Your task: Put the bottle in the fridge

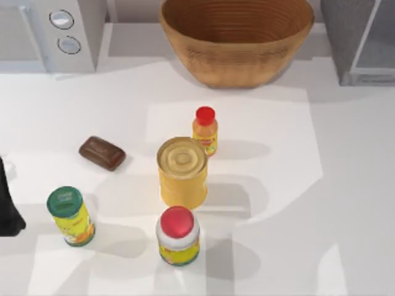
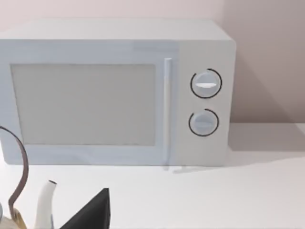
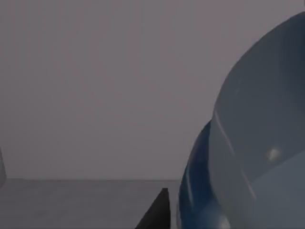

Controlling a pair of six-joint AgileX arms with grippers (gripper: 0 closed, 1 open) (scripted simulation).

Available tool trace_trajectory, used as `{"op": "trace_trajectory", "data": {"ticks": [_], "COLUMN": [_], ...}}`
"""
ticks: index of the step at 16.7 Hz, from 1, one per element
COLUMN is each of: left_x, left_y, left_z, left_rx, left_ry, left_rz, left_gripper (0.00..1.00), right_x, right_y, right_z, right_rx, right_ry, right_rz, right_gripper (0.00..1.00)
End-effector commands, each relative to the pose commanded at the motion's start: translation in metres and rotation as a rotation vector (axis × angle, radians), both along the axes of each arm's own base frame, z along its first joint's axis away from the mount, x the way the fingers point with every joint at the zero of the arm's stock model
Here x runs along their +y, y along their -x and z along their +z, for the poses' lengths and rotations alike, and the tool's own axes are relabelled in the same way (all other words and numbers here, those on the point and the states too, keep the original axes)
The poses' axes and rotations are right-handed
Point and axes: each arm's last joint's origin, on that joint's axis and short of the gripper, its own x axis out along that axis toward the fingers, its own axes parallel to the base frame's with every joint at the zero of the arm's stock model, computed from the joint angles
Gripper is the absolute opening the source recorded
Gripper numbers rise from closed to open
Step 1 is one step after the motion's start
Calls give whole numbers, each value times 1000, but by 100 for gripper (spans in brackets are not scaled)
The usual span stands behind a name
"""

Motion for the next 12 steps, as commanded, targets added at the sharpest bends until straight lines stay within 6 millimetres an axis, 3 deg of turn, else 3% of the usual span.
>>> {"op": "trace_trajectory", "data": {"ticks": [12], "left_x": [0], "left_y": [0], "left_z": [0], "left_rx": [0], "left_ry": [0], "left_rz": [0], "left_gripper": [100], "right_x": [0], "right_y": [0], "right_z": [0], "right_rx": [0], "right_ry": [0], "right_rz": [0], "right_gripper": [91]}}
